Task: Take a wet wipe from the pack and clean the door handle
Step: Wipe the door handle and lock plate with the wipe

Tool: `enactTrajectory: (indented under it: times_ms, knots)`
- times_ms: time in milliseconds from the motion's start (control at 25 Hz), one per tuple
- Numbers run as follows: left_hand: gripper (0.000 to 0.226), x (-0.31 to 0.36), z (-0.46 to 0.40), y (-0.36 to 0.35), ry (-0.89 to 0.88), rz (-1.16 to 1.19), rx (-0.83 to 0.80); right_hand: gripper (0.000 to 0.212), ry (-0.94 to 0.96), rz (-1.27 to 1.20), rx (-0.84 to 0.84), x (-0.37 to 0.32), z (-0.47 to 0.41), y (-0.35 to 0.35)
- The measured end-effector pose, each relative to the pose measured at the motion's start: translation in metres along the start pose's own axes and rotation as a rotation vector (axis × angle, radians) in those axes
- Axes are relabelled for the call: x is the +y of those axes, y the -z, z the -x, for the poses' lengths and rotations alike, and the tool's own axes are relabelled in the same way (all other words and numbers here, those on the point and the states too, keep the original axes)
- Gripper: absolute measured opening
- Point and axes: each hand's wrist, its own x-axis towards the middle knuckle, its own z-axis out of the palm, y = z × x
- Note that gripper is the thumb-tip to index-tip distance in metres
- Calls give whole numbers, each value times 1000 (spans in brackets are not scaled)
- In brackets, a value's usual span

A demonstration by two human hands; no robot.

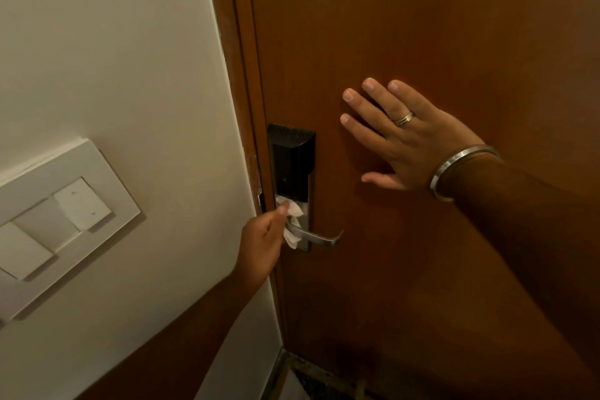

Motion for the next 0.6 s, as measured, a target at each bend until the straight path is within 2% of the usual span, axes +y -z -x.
enactTrajectory:
  times_ms: [160, 280, 360, 480, 600]
  knots:
    - [29, -9, 17, 7, -179, -94, -40, 99, -6, 3, 13, 0, 1, -3]
    - [30, -6, 4, 8, -105, -37, -101, 99, -5, -17, 8, 0, 1, -3]
    - [30, -6, 2, 4, -85, -77, -60, 99, -3, -17, 11, 0, 0, -2]
    - [35, -17, 23, 7, -303, -300, -55, 99, 1, -8, 17, 0, 1, -4]
    - [46, -21, 25, 23, -422, -412, -208, 99, -2, -12, 11, 0, 1, -2]
